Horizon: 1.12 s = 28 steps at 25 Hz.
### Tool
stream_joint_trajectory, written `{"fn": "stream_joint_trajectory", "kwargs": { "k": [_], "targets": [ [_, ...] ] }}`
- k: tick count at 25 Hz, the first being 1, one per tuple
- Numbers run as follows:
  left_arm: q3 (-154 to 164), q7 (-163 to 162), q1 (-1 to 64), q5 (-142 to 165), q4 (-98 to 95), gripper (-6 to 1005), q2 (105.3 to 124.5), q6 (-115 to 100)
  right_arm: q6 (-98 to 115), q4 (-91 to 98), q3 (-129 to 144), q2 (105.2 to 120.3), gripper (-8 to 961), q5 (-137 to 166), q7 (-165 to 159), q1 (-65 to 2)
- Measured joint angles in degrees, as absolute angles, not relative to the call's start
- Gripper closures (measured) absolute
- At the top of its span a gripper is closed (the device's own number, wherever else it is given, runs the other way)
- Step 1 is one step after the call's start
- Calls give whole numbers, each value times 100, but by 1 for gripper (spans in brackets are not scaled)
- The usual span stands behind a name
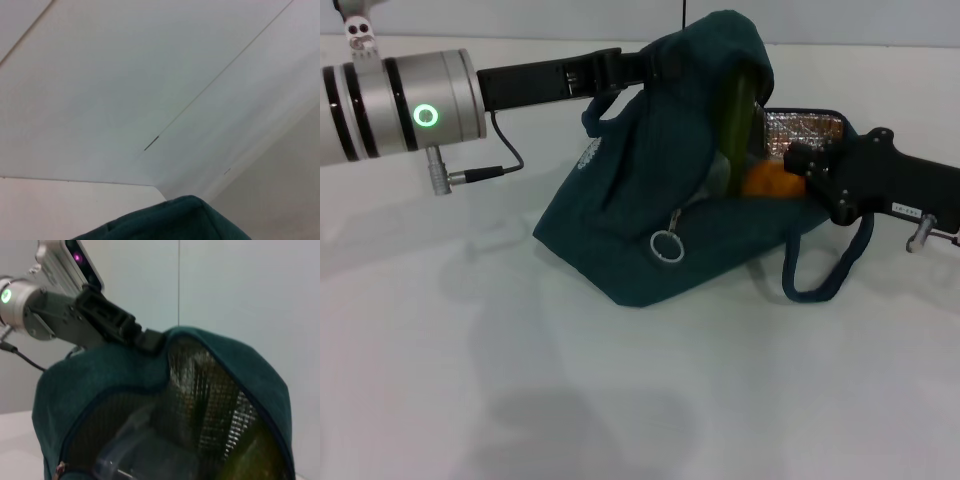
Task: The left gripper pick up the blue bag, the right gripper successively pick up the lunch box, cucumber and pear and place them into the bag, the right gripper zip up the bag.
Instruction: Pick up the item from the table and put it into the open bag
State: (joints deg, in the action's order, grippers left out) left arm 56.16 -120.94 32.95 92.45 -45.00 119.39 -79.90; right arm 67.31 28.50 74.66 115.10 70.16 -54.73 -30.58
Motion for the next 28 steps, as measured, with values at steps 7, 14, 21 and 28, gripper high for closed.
{"fn": "stream_joint_trajectory", "kwargs": {
  "k": [7, 14, 21, 28],
  "targets": [
    [5625, -12094, 3297, 9267, -4500, 933, 11928, -8003, 6879, 3514, 7457, 11569, 919, 6938, -5419, -2987],
    [5626, -12094, 3298, 9264, -4500, 935, 11941, -8077, 6658, 3418, 7511, 11577, 918, 6818, -5239, -3352],
    [5624, -12094, 3290, 9251, -4480, 933, 11944, -8160, 6406, 3021, 7663, 11581, 916, 6815, -5070, -3534],
    [5619, -12080, 3295, 9250, -4385, 934, 11946, -8232, 6374, 3131, 7672, 11593, 915, 6729, -5027, -3681]
  ]
}}
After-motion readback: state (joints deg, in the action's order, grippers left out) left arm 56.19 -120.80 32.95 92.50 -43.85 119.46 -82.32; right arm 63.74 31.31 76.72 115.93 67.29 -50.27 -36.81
